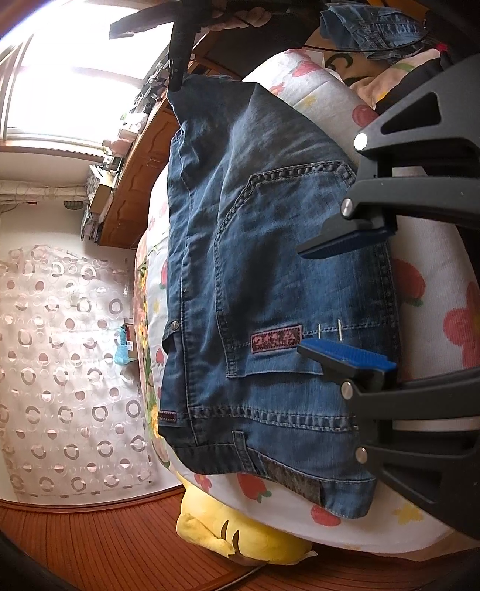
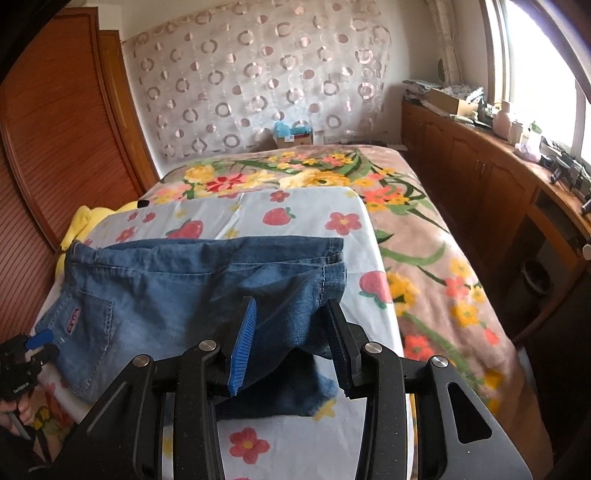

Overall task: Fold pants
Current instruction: 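Lift the leg with the right gripper and fold it over the back pocket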

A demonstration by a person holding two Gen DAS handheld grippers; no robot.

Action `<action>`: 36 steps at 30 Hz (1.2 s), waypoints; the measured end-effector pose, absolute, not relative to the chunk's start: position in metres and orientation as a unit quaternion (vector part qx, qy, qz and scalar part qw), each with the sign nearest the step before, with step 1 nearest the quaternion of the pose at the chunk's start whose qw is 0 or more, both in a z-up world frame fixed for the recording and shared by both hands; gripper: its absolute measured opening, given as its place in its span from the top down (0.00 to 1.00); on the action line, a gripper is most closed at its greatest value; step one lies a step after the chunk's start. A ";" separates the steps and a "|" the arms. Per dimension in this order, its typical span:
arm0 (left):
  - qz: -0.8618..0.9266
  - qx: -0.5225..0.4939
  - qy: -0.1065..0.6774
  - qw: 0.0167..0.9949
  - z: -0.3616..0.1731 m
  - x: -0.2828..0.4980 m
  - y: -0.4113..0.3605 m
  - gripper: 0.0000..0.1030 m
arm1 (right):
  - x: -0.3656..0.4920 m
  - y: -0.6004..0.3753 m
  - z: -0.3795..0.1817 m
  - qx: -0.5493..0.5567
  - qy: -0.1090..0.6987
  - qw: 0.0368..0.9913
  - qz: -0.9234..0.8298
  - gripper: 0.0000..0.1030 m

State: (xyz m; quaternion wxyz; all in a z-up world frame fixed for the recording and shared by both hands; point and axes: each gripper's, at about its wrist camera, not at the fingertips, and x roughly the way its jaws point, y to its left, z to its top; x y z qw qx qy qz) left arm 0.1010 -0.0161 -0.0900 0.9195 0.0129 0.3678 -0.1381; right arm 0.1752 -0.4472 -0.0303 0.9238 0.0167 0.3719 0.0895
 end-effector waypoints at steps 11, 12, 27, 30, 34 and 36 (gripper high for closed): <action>-0.136 0.007 0.365 0.921 -0.088 0.100 -0.010 0.58 | 0.168 -0.392 -0.016 -0.037 0.354 0.921 0.157 0.99; -0.135 0.006 0.364 0.922 -0.086 0.098 -0.009 0.58 | 0.167 -0.384 -0.011 -0.041 0.348 0.921 0.167 0.99; -0.107 -0.017 0.336 0.936 -0.062 0.078 0.037 0.58 | 0.151 -0.216 0.061 -0.090 0.284 0.894 0.334 0.85; -0.108 -0.016 0.337 0.935 -0.062 0.078 0.037 0.58 | 0.153 -0.214 0.057 -0.090 0.285 0.893 0.335 0.66; -0.115 -0.016 0.339 0.934 -0.063 0.080 0.034 0.58 | 0.160 -0.234 0.044 -0.089 0.300 0.898 0.309 0.66; -0.121 -0.014 0.340 0.933 -0.064 0.082 0.029 0.58 | 0.163 -0.247 0.034 -0.084 0.310 0.900 0.295 0.66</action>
